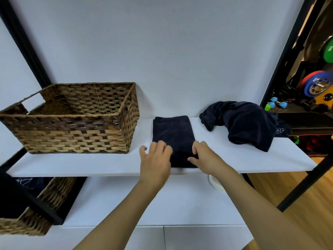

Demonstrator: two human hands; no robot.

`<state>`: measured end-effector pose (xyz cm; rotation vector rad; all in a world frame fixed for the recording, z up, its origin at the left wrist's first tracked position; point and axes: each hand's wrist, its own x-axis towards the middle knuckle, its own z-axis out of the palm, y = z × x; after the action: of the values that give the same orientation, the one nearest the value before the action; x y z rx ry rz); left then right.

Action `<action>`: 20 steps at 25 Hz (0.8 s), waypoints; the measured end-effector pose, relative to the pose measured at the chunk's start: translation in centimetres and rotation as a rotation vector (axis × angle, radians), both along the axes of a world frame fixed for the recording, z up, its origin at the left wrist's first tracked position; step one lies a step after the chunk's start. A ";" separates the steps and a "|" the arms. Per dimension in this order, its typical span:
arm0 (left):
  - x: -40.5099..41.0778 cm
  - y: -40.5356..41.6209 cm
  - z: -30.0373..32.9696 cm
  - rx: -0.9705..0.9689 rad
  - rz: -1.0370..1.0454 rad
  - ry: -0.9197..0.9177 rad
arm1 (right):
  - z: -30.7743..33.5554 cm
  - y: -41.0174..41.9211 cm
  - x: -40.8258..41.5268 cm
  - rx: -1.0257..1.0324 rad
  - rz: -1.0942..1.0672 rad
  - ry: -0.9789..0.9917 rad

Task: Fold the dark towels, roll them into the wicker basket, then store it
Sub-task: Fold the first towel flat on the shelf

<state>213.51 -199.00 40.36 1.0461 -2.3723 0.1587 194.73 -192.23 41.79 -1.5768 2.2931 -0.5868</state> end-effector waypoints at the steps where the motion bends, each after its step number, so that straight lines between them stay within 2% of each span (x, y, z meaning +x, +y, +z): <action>1: -0.5 0.5 -1.0 -0.079 -0.137 0.028 | 0.1 -0.2 0.4 -0.010 -0.014 0.065; 3: -1.2 1.9 -3.3 -0.086 -0.309 0.034 | 0.2 -0.1 0.9 0.015 -0.056 0.169; 5: -1.1 2.7 -5.0 0.011 -0.308 -0.035 | 0.4 0.3 1.3 -0.009 -0.111 0.276; 6: -1.0 2.6 -5.5 0.040 -0.310 -0.022 | 0.4 0.5 1.7 -0.111 -0.109 0.353; 8: -1.2 2.2 -5.3 0.125 -0.355 0.063 | 0.3 1.0 3.6 -0.454 0.049 0.426; 10: -1.6 1.9 -4.3 0.172 -0.375 0.128 | -1.3 1.6 6.6 -0.599 0.246 0.392; 12: -1.3 1.8 -4.2 0.144 -0.358 0.047 | -3.6 2.3 7.7 -0.473 0.288 0.232; 14: 0.0 1.1 -4.4 0.151 -0.415 0.044 | -5.5 3.1 5.8 -0.394 0.192 0.149; 17: 2.5 -1.1 -4.6 0.106 -0.387 0.137 | -6.6 3.8 1.8 -0.369 0.155 0.319; 20: 3.5 -1.7 -5.1 0.135 -0.367 0.127 | -6.7 3.6 0.7 -0.396 0.124 0.334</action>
<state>216.99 -200.71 35.21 0.6392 -2.4356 -0.1979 195.47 -188.67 35.11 -2.1269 2.3912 -0.8406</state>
